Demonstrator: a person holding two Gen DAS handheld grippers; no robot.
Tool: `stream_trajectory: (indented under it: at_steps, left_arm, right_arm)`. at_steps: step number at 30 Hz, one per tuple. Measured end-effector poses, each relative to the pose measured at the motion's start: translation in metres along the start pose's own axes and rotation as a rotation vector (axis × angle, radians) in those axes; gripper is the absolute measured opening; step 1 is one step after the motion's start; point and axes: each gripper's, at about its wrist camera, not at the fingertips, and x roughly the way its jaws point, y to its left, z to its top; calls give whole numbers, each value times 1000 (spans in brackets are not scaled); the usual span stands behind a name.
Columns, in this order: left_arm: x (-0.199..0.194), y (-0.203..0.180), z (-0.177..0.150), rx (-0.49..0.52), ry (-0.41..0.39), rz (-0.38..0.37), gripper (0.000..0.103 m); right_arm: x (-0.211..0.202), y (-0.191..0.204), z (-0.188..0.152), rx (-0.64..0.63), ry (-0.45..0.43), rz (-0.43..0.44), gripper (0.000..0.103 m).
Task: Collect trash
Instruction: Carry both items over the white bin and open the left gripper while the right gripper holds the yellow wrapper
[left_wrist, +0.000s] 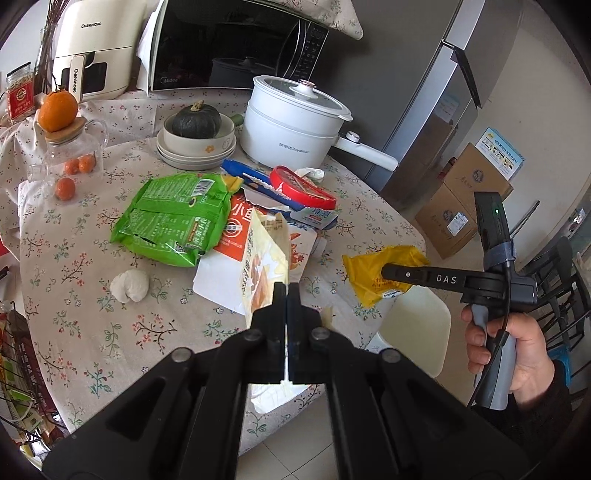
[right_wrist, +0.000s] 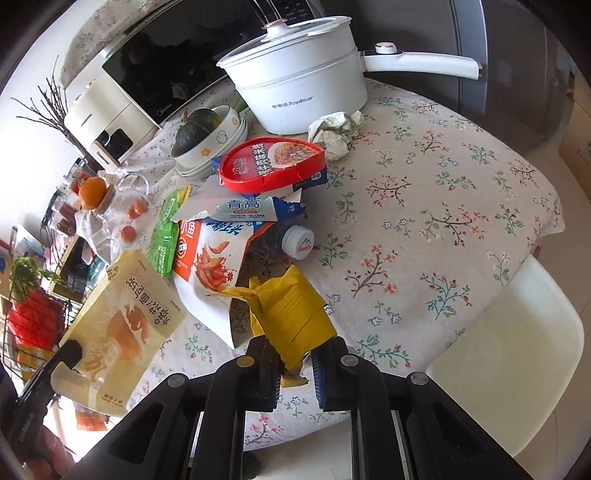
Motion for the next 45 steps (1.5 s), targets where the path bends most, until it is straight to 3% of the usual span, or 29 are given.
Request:
stream_trajectory:
  at_steps: [12,27,35,45]
  left_arm:
    - [39,-81,-2,97,66,-166,0]
    - [127,-193,-32,242,210,-343,0]
    - [180,-226,-52,307,240,-332,0]
    - [218,-231,-65,357,266,-273,2]
  right_arm:
    - [-51,-80,-7,94,-69,-87,14]
    - [-83,-209,-51,252,-49,-233,14]
    - [-86,-254,-70,317,-16,-277,14]
    - [-76,-254,-69,296,17,-296,14]
